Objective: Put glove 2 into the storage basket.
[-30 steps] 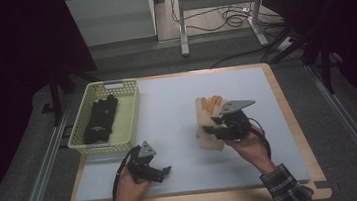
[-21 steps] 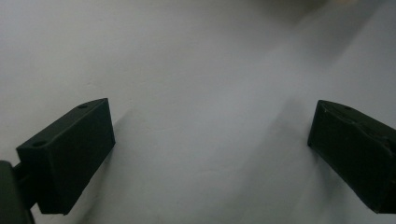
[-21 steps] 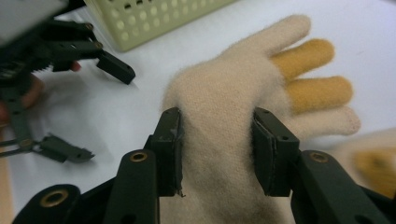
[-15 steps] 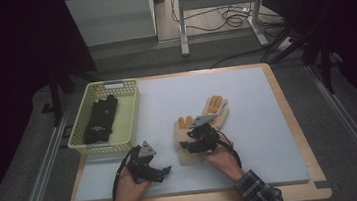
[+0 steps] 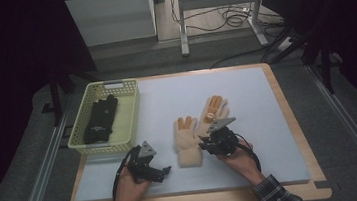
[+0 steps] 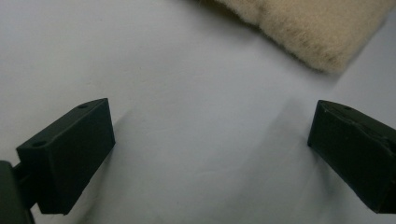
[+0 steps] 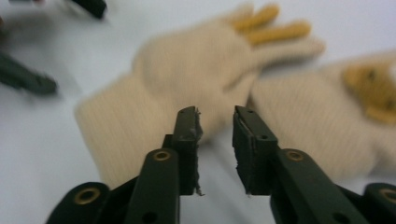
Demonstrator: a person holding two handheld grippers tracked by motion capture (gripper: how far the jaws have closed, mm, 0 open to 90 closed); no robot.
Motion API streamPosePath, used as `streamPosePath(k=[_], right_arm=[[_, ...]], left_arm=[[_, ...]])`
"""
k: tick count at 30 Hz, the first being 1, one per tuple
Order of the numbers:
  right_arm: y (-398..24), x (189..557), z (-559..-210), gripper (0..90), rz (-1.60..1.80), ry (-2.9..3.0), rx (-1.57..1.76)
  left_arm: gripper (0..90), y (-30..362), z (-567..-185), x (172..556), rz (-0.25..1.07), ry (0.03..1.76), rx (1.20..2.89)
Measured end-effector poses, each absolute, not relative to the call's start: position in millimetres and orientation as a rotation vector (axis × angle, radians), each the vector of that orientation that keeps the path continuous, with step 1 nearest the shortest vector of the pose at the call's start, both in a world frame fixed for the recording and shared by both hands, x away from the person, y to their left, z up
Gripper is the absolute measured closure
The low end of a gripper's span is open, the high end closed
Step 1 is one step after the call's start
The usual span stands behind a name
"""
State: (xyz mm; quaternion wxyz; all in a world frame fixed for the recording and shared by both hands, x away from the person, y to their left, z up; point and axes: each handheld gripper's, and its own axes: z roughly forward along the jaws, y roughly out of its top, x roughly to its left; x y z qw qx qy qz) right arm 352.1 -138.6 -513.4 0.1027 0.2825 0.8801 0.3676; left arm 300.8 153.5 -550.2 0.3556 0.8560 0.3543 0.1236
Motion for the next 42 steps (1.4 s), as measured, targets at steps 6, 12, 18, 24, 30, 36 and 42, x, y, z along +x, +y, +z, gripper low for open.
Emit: streamPosePath(k=[6, 12, 18, 24, 30, 36, 42], right_arm=[[-130.4, 348.0, -528.8, 72.2, 1.127, 2.642, 0.827], [-138.0, 350.2, -519.3, 67.1, 1.157, 2.597, 0.827], [-153.7, 360.0, -506.4, 69.4, 1.154, 2.533, 0.862], [-169.1, 387.6, -498.0, 67.0, 1.127, 2.448, 0.928], [-174.0, 420.9, -502.5, 42.6, 1.11, 2.371, 1.05], [-161.1, 438.8, -522.7, 34.8, 1.044, 2.374, 1.074], [-166.9, 435.2, -523.8, 64.3, 1.029, 2.321, 1.037]], left_arm=[[0.6, 153.4, -550.2, 300.8, 0.32, 0.916, 2.211], [0.6, 153.5, -550.2, 300.8, 0.32, 0.915, 2.211], [0.6, 153.5, -550.2, 300.8, 0.32, 0.915, 2.212], [0.6, 153.5, -550.2, 300.8, 0.32, 0.915, 2.212], [0.6, 153.5, -550.2, 300.9, 0.32, 0.915, 2.212], [0.6, 153.5, -550.2, 300.8, 0.32, 0.915, 2.212], [0.6, 153.5, -550.2, 300.8, 0.32, 0.915, 2.211]])
